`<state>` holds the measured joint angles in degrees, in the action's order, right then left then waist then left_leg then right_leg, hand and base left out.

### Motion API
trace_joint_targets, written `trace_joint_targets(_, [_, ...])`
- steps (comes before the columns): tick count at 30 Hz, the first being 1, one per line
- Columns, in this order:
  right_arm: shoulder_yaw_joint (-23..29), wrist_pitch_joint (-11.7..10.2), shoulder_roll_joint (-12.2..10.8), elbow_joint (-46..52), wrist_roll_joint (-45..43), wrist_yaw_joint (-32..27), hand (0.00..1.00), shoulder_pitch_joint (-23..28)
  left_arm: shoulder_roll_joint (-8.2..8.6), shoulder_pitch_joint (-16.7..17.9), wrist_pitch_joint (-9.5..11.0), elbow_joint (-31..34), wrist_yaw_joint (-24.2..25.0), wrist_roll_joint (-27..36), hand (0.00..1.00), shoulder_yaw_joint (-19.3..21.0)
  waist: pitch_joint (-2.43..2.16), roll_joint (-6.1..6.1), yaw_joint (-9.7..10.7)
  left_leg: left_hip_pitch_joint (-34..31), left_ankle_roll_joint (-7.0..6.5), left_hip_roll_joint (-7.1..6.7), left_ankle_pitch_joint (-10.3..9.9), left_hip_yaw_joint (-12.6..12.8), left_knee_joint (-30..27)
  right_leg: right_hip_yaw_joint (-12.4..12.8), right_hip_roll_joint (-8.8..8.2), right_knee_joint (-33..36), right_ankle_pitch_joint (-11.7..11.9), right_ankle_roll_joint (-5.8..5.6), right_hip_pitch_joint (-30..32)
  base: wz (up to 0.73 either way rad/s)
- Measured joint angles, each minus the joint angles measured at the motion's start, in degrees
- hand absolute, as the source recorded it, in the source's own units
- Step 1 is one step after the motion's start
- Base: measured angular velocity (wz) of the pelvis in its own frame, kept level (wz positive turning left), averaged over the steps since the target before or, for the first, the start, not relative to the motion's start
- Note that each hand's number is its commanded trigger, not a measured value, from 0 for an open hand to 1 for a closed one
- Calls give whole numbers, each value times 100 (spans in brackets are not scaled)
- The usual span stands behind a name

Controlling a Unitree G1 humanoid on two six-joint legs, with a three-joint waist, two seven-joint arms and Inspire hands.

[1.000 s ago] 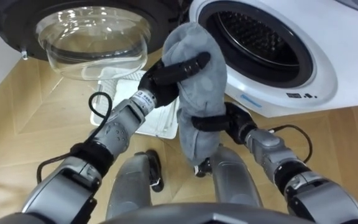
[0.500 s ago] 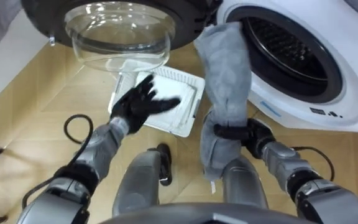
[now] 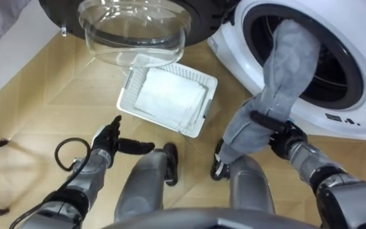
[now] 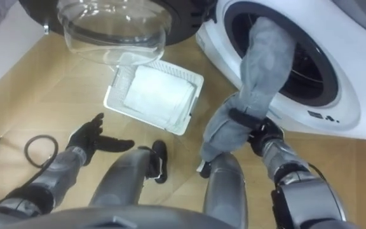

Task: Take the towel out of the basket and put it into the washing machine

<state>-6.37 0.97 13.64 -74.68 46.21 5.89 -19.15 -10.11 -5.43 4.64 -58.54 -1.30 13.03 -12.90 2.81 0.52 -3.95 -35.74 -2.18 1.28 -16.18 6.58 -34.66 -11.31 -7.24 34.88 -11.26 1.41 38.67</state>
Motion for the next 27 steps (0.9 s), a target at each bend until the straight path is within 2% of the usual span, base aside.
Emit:
trace_joint_targets(3, [248, 42, 158, -172, 477, 17, 100, -100, -13, 71, -47, 4, -54, -33, 0, 44, 0, -4, 3, -11, -11, -27, 6, 1, 0, -2, -38, 46, -29, -21, 32, 5])
trace_joint_targets(6, [544, 186, 343, -214, 918, -17, 100, -170, -35, 94, -170, 12, -74, -31, 0, 157, 3, -51, 13, 24, -14, -62, 8, 16, -3, 48, -62, 114, -65, -38, 37, -1])
trace_joint_targets(8, [608, 290, 475, -298, 1199, -87, 100, -293, -119, 135, -203, 62, -112, -34, 0, 171, 11, -154, 14, 46, -15, -80, 8, 60, -59, 127, -65, 188, -90, -45, 70, -7])
trace_joint_targets(11, [601, 414, 523, -346, 1446, -230, 100, -353, -194, 129, -214, 120, -232, -15, 0, 167, 16, -262, -54, -15, -16, -86, 7, 87, -143, 179, -67, 250, -105, -48, 159, -1])
trace_joint_targets(16, [608, 676, 610, -276, 2229, -599, 100, -619, -214, 151, -237, 170, -502, 42, 0, 141, 17, -287, -76, -172, -71, -119, -29, 118, -292, 185, -169, 486, -123, -46, 333, 1])
trace_joint_targets(18, [608, 686, 664, -190, 2494, -760, 100, -722, -240, 156, -245, 219, -616, 13, 0, 147, 17, -306, -87, -217, -80, -134, -32, 128, -337, 210, -185, 548, -130, -47, 386, 4])
trace_joint_targets(21, [703, 791, 671, 93, 2777, -1021, 100, -791, -278, 227, -263, 393, -858, -30, 0, 220, 24, -383, -49, -289, -88, -171, -30, 134, -405, 259, -220, 679, -154, -57, 487, 3])
trace_joint_targets(22, [826, 852, 682, 122, 3024, -1150, 100, -857, -278, 277, -258, 503, -935, -31, 0, 234, 27, -453, -17, -326, -103, -202, -21, 154, -415, 283, -261, 742, -168, -65, 559, 4])
trace_joint_targets(23, [997, 925, 685, 144, 3280, -1296, 87, -938, -279, 301, -258, 575, -961, -39, 0, 321, 10, -477, 4, -380, -113, -200, -18, 190, -444, 313, -271, 781, -168, -65, 627, 0])
trace_joint_targets(24, [1037, 950, 687, 168, 3375, -1388, 54, -988, -279, 305, -255, 590, -978, -41, 0, 377, 14, -494, 15, -405, -119, -196, -21, 199, -467, 321, -268, 793, -167, -65, 652, 0])
trace_joint_targets(25, [1055, 978, 687, 207, 3542, -1564, 16, -1092, -280, 314, -252, 588, -1044, -42, 0, 425, 13, -498, 69, -451, -131, -192, -28, 194, -504, 315, -268, 797, -165, -68, 669, 0])
trace_joint_targets(26, [1145, 1022, 687, 242, 3668, -1696, 0, -1178, -274, 321, -243, 588, -1089, -101, 0, 485, 13, -497, 100, -479, -147, -195, -37, 193, -526, 319, -269, 799, -162, -82, 684, 3])
trace_joint_targets(27, [1245, 1063, 687, 257, 3705, -1768, 0, -1222, -271, 333, -235, 593, -1108, -158, 0, 519, 11, -494, 110, -493, -155, -197, -39, 193, -534, 322, -269, 794, -156, -93, 692, 0])
